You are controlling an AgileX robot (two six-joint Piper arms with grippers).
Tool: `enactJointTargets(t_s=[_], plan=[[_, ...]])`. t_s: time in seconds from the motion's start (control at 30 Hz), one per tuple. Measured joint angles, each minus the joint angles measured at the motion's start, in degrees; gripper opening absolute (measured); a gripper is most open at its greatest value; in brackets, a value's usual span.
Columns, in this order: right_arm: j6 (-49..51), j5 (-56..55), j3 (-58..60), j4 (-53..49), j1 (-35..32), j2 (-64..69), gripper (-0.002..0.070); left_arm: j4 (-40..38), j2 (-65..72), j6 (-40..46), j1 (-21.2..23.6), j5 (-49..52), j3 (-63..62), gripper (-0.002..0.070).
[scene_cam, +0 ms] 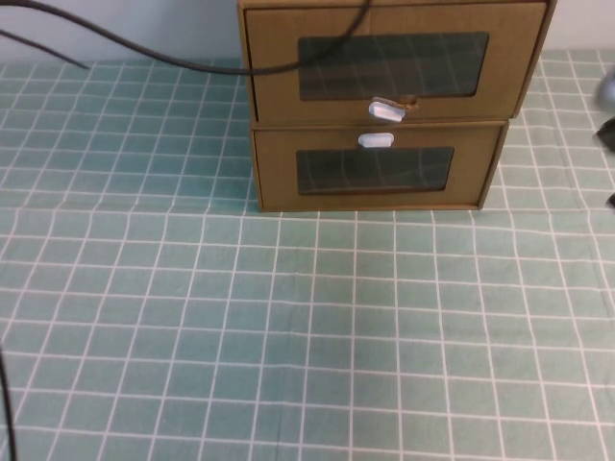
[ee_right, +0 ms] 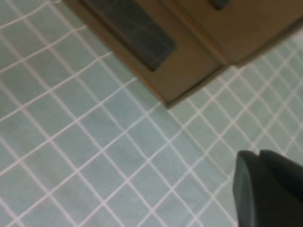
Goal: Open the shoe box
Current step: 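Pull the top drawer of the cardboard box fully open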
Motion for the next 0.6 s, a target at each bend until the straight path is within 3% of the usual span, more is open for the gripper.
enactJointTargets(t_s=[0.13,0.33,0.5,0.6], plan=[[-5.86,2.51,0.0,1.25,3.4,5.28,-0.0014,1.86,3.86,-0.25,-3.21,-1.05,-3.1,-0.0005],[-8.95,1.13,0.0,1.5,8.84,12.36,-0.0014,2.73,9.23,-3.15,-3.68,-0.85,-3.47,-0.0005],[-6.3,-10.5,0.0,5.33,12.61,17.88,-0.0004,4.23,9.49,-4.83,-3.68,-1.19,-3.92,-0.0005],[-5.75,-18.91,0.0,6.07,14.07,20.27,0.0041,5.99,9.49,-5.08,-3.81,-0.44,-4.31,-0.0006]])
